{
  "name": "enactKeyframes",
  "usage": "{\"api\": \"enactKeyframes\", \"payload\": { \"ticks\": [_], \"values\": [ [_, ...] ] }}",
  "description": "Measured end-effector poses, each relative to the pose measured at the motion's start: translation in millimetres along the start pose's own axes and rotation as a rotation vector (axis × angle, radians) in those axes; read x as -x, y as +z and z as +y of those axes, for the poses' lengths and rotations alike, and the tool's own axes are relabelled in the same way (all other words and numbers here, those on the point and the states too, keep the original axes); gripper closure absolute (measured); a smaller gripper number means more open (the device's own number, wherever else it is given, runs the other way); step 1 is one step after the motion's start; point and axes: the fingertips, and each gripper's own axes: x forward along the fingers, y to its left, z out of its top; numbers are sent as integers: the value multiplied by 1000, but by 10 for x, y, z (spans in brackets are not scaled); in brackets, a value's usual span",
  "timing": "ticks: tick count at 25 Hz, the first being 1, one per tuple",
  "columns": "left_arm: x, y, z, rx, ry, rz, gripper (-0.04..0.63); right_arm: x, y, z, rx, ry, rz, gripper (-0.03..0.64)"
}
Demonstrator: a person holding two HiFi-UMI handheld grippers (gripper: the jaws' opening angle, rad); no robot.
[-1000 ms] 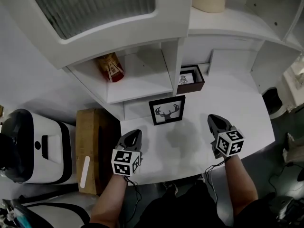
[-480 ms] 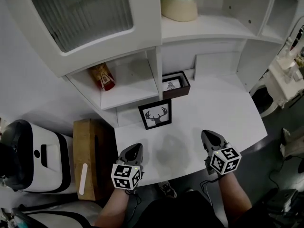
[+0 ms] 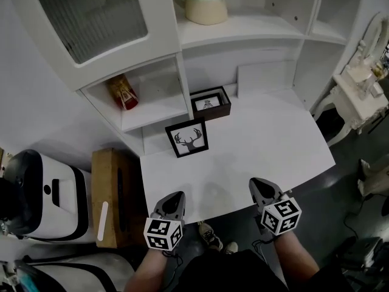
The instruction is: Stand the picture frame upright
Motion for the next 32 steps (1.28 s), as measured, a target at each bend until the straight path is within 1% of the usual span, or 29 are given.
{"api": "enactKeyframes", "payload": {
  "ticks": [8, 13, 21, 28, 32],
  "values": [
    [291, -184, -558, 1, -20, 3, 591, 451, -210, 247, 51, 45, 16, 614],
    [429, -338, -818, -8, -23, 19, 591, 639, -441, 318, 49, 69, 40, 614],
    [594, -497, -1035, -4, -14, 10, 591, 809, -590, 340, 50, 85, 39, 614],
    [704, -534, -1224, -6, -7, -14, 591, 1040, -618, 448, 109, 93, 27, 614],
    [720, -579, -1324, -7, -4, -8, 591, 1135, -667, 480, 112, 106, 30, 614]
  ]
}}
